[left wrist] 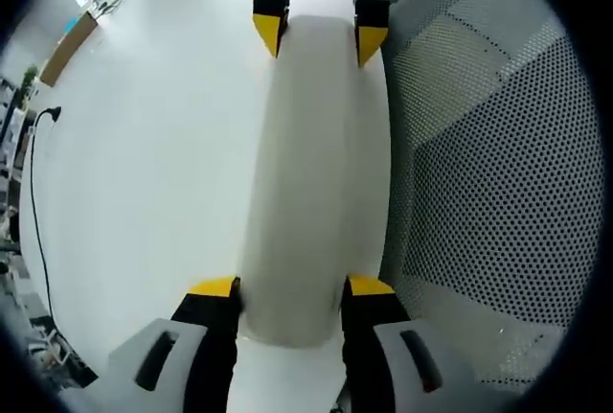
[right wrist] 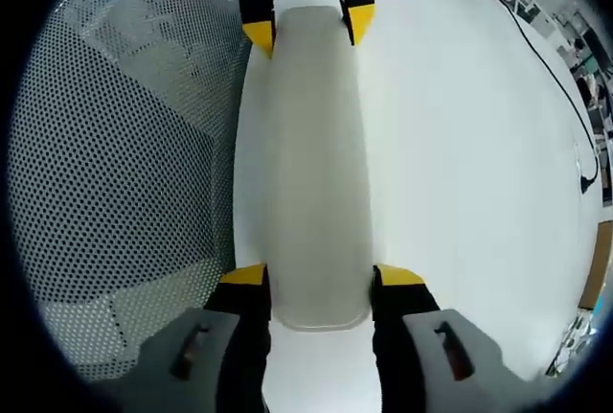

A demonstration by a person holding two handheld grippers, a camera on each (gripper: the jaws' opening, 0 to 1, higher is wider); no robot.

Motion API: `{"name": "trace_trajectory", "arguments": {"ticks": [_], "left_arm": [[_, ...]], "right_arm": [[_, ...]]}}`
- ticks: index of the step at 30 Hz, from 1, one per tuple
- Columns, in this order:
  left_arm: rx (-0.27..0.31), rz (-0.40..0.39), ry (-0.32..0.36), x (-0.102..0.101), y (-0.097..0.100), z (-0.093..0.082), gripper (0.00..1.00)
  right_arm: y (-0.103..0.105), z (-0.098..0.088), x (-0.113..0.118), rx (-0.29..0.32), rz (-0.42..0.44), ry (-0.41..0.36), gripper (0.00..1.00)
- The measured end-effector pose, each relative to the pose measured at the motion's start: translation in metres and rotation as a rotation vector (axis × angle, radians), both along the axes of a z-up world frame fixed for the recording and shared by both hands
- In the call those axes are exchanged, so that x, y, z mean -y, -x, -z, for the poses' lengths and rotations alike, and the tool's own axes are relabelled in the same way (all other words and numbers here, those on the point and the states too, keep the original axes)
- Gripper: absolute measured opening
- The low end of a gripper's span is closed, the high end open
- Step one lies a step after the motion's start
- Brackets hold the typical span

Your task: Arrange the utensils inside the cutlery case until each visible utensil rests in its matching compartment.

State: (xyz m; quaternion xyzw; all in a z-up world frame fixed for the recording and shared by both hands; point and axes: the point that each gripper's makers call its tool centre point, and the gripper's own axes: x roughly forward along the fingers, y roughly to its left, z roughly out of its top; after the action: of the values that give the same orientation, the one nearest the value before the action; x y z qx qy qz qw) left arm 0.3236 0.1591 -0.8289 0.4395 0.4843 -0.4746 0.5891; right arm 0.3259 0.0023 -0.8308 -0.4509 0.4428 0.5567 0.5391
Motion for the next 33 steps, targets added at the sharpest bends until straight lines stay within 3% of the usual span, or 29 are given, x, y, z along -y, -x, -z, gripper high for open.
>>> {"name": "trace_trajectory", "arguments": {"ticks": [1, 3, 4, 5, 6, 7, 8, 9, 10, 12, 14, 19, 20, 22, 25, 28, 31, 33], "left_arm": [[-0.017, -0.024, 0.0, -0.001, 0.001, 0.0, 0.44], [-0.014, -0.103, 0.018, -0.002, 0.0, 0.0, 0.53], [0.019, -0.178, 0.049, -0.002, -0.006, -0.001, 0.62], [0.032, -0.196, 0.089, 0.0, -0.011, -0.005, 0.69], [0.043, -0.227, 0.094, -0.005, -0.012, -0.012, 0.69], [0.06, -0.209, 0.123, -0.005, -0.014, -0.018, 0.69], [0.136, -0.197, 0.174, -0.006, -0.024, -0.032, 0.72], [0.161, -0.202, 0.209, -0.007, -0.027, -0.042, 0.74], [0.161, -0.235, 0.25, -0.008, -0.027, -0.051, 0.76], [0.192, -0.337, 0.391, -0.013, -0.033, -0.087, 0.74], [0.219, -0.392, 0.475, -0.019, -0.036, -0.113, 0.78], [0.321, -0.548, 0.823, -0.025, -0.049, -0.219, 0.94], [0.344, -0.579, 0.874, -0.026, -0.05, -0.233, 0.99], [0.365, -0.626, 0.96, -0.034, -0.048, -0.257, 1.0], [0.424, -0.706, 1.052, -0.053, -0.047, -0.28, 1.0], [0.454, -0.805, 1.159, -0.07, -0.041, -0.294, 1.0], [0.487, -0.85, 1.22, -0.082, -0.035, -0.301, 1.0], [0.535, -0.877, 1.279, -0.093, -0.03, -0.308, 1.0]], "right_arm": [[-0.002, 0.0, 0.001, -0.005, 0.025, -0.005, 0.41], [-0.016, -0.003, 0.018, 0.048, 0.2, 0.077, 0.63], [-0.025, -0.009, 0.014, 0.085, 0.174, 0.019, 0.72], [-0.03, -0.018, 0.011, 0.106, 0.163, -0.036, 0.74], [-0.031, -0.029, 0.011, 0.094, 0.168, -0.069, 0.72], [-0.034, -0.046, 0.011, 0.09, 0.234, -0.138, 0.71], [-0.038, -0.056, 0.011, 0.097, 0.278, -0.193, 0.75], [-0.041, -0.073, 0.013, 0.103, 0.311, -0.26, 0.79], [-0.043, -0.083, 0.016, 0.111, 0.329, -0.3, 0.85], [-0.047, -0.108, 0.024, 0.148, 0.387, -0.408, 0.91], [-0.05, -0.127, 0.032, 0.18, 0.437, -0.495, 0.98], [-0.049, -0.172, 0.056, 0.163, 0.642, -0.725, 0.99], [-0.049, -0.178, 0.06, 0.165, 0.672, -0.756, 0.99], [-0.048, -0.192, 0.069, 0.186, 0.71, -0.809, 0.99], [-0.044, -0.212, 0.076, 0.2, 0.784, -0.896, 0.99], [-0.039, -0.23, 0.082, 0.2, 0.875, -1.012, 0.99], [-0.037, -0.24, 0.091, 0.228, 0.945, -1.079, 0.99], [-0.036, -0.244, 0.1, 0.242, 1.076, -1.172, 0.99]]}}
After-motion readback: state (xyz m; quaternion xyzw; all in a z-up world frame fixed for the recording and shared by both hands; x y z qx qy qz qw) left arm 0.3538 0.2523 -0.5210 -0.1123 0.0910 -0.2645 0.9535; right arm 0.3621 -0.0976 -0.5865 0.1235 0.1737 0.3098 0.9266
